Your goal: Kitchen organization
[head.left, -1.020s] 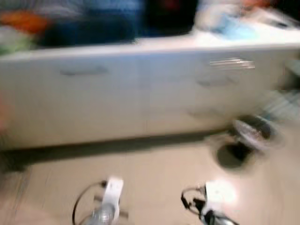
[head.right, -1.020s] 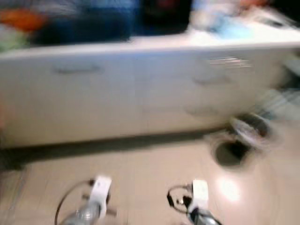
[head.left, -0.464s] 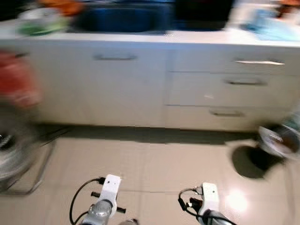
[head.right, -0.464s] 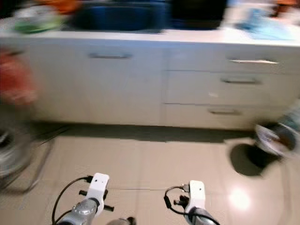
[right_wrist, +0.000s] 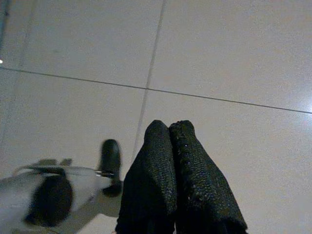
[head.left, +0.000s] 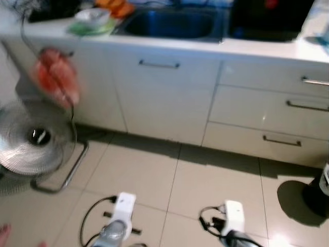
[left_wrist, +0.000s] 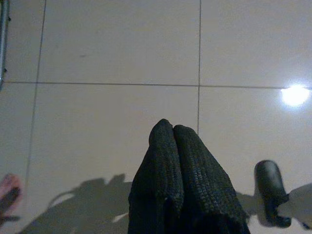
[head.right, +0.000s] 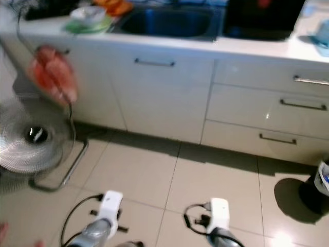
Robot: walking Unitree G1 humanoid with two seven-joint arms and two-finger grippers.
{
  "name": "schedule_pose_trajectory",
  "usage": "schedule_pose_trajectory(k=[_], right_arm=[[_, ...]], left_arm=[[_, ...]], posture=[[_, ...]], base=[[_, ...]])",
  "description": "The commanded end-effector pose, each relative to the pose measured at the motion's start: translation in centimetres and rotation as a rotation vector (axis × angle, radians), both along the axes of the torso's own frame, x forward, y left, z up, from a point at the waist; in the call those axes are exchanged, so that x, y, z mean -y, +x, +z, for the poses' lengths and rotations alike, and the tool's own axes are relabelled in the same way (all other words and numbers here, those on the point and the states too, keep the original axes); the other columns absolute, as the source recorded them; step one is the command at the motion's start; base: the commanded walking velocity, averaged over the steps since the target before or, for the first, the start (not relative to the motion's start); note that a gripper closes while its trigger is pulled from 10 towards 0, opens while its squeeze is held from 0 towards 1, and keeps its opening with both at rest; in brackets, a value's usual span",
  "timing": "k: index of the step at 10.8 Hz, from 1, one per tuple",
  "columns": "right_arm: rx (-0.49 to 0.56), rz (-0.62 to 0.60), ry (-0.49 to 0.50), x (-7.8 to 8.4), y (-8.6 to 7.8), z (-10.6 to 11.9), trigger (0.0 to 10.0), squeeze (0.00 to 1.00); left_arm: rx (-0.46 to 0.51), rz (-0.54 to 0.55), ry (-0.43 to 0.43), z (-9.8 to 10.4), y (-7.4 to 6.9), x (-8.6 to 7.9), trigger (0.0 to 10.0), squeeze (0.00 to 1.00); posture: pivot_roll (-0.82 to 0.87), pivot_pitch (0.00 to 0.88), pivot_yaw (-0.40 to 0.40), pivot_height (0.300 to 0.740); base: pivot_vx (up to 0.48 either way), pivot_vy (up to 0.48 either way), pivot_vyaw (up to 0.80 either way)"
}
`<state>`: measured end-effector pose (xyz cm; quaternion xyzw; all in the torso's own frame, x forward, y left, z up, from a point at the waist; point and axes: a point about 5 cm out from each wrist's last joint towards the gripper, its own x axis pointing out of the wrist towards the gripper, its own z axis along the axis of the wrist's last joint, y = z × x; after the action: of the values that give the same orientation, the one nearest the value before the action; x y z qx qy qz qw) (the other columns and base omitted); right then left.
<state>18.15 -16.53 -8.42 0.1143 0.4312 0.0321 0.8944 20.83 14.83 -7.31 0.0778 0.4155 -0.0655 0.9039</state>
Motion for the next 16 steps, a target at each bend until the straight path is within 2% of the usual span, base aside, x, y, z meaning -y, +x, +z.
schedule_pose_trajectory(k=[1, 3, 13, 16], right_arm=[[-0.015, -0.003, 0.021, -0.58, -0.21, -0.16, 10.0, 0.00], [-0.018, -0.001, 0.021, -0.59, -0.24, -0.18, 10.0, 0.00], [-0.024, -0.011, 0.027, -0.73, -0.27, -0.22, 10.0, 0.00], [-0.024, -0.011, 0.031, -0.73, -0.31, -0.23, 10.0, 0.00]], left_arm=[[-0.015, 0.012, 0.018, -0.22, -0.41, -0.80, 10.0, 0.00], [-0.022, 0.025, 0.013, -0.26, -0.46, -0.84, 10.0, 0.00], [-0.023, 0.023, 0.022, -0.15, -0.24, -0.92, 10.0, 0.00], [-0.010, 0.009, 0.033, -0.04, -0.06, -0.84, 10.0, 0.00]], posture=[[0.03, 0.049, 0.004, 0.740], [0.03, 0.048, 0.003, 0.740], [0.03, 0.046, 0.004, 0.740], [0.02, 0.047, 0.005, 0.740]], base=[[0.000, 0.000, 0.00], [0.000, 0.000, 0.00], [0.000, 0.323, 0.00], [0.000, 0.000, 0.00]])
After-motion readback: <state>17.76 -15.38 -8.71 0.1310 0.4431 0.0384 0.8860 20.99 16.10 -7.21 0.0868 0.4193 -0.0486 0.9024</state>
